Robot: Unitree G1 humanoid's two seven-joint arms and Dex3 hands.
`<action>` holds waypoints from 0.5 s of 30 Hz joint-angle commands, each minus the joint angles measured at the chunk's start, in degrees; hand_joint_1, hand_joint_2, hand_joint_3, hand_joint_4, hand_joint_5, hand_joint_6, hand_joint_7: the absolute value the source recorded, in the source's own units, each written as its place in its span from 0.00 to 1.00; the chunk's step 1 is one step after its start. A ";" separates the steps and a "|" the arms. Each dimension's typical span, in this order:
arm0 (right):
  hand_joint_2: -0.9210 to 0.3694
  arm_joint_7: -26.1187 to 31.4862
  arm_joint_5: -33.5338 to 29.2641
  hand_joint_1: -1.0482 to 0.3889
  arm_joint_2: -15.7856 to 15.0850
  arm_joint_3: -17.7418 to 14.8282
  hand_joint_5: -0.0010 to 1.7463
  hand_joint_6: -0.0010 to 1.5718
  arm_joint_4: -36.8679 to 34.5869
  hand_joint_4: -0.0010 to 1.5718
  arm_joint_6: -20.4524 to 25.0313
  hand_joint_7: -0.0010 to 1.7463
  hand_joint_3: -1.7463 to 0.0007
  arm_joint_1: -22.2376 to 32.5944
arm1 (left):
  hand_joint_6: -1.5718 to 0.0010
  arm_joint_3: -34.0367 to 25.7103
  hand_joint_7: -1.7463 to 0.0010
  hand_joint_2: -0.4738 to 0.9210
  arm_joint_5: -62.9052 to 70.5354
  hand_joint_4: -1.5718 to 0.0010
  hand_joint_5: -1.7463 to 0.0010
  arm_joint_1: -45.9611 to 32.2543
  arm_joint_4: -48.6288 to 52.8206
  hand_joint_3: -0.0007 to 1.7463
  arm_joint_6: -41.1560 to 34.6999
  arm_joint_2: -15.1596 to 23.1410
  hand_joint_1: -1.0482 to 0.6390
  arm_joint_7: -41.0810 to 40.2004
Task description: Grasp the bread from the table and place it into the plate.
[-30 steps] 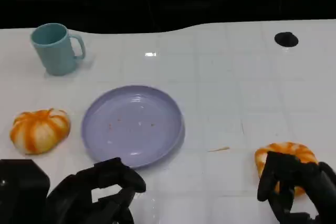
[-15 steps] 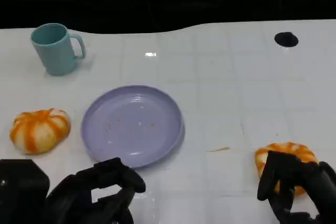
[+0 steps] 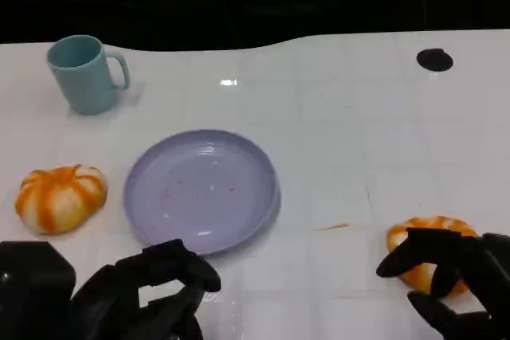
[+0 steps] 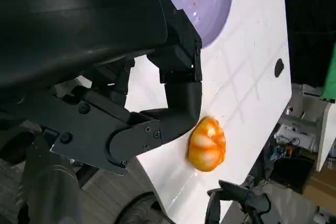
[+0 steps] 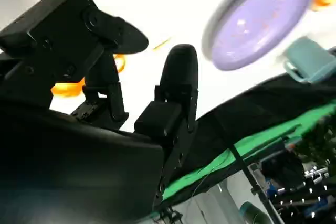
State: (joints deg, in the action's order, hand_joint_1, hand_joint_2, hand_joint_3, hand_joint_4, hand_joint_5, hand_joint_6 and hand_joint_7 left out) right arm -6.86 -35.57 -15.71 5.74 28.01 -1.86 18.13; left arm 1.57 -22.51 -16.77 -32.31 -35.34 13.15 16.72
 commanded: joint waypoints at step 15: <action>0.10 -13.31 -22.33 0.39 -4.89 1.51 0.22 0.29 9.01 0.15 6.65 0.00 1.00 -2.35 | 0.59 0.15 0.19 0.91 0.53 0.56 0.00 0.30 0.55 0.44 0.74 0.61 0.41 -0.06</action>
State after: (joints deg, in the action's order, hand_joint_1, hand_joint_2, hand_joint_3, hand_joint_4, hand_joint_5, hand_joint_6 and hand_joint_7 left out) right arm -18.56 -56.23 -20.18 6.62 36.69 3.96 16.20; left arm 1.88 -22.45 -16.62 -32.01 -34.90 13.14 16.72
